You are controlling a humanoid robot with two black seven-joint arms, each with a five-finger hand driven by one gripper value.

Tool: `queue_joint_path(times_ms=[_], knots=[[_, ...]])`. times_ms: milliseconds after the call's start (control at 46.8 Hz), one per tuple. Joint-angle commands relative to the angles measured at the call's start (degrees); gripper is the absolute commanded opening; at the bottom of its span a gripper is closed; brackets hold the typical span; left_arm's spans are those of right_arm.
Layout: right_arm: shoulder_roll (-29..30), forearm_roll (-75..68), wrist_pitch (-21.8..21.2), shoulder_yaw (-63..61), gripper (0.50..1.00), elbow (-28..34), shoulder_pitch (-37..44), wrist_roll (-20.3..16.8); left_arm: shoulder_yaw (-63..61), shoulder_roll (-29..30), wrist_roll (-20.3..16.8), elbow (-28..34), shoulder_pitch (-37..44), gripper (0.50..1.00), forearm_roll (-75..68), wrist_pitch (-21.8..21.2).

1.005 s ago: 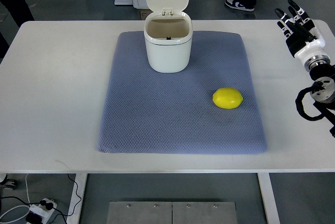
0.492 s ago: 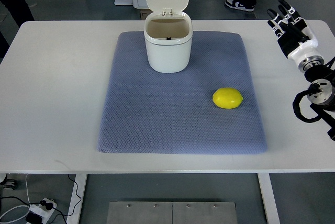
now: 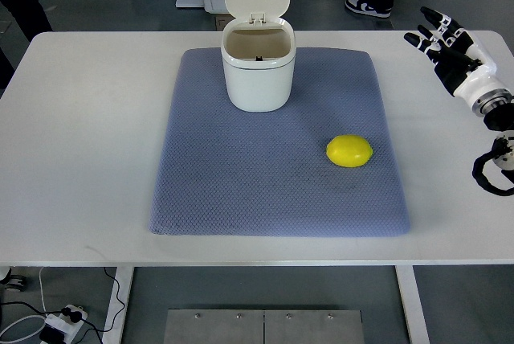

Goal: Put lemon in trash with right hand
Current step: 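Raise and rotate the right hand, opening its fingers palm-down, then move the open right hand toward the yellow lemon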

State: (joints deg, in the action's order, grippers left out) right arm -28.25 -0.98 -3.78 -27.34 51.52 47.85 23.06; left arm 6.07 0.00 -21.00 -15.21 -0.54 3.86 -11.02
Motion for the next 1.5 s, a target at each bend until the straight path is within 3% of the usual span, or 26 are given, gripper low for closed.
queue_joint_path(times_ms=[0,235,706,1027,1219,1476], knots=[[-0.84,0.27,0.00,0.27,1.000,0.59,-0.21,0.14,0.00,0.00,0.00,0.00,0.01,1.000,0.00,-0.05],[-8.66,0.28,0.09,5.63,1.000,9.99,-0.65,1.28,0.00,0.00,0.00,0.00,0.01,1.000,0.00,-0.05],[-19.65,5.81,0.18,11.96,1.000,21.16,-1.45,5.41,0.00,0.00,0.00,0.00,0.01,1.000,0.00,0.03],[-20.35,14.60,3.95,15.82,0.985,22.92,-2.76,7.70,0.00,0.00,0.00,0.00,0.01,1.000,0.00,-0.05],[-20.27,17.85,8.35,18.64,0.985,25.81,-2.94,9.19,0.00,0.00,0.00,0.00,0.01,1.000,0.00,-0.05],[-19.30,21.02,12.39,20.75,0.985,27.75,-3.38,9.19,0.00,0.00,0.00,0.00,0.01,1.000,0.00,-0.05]])
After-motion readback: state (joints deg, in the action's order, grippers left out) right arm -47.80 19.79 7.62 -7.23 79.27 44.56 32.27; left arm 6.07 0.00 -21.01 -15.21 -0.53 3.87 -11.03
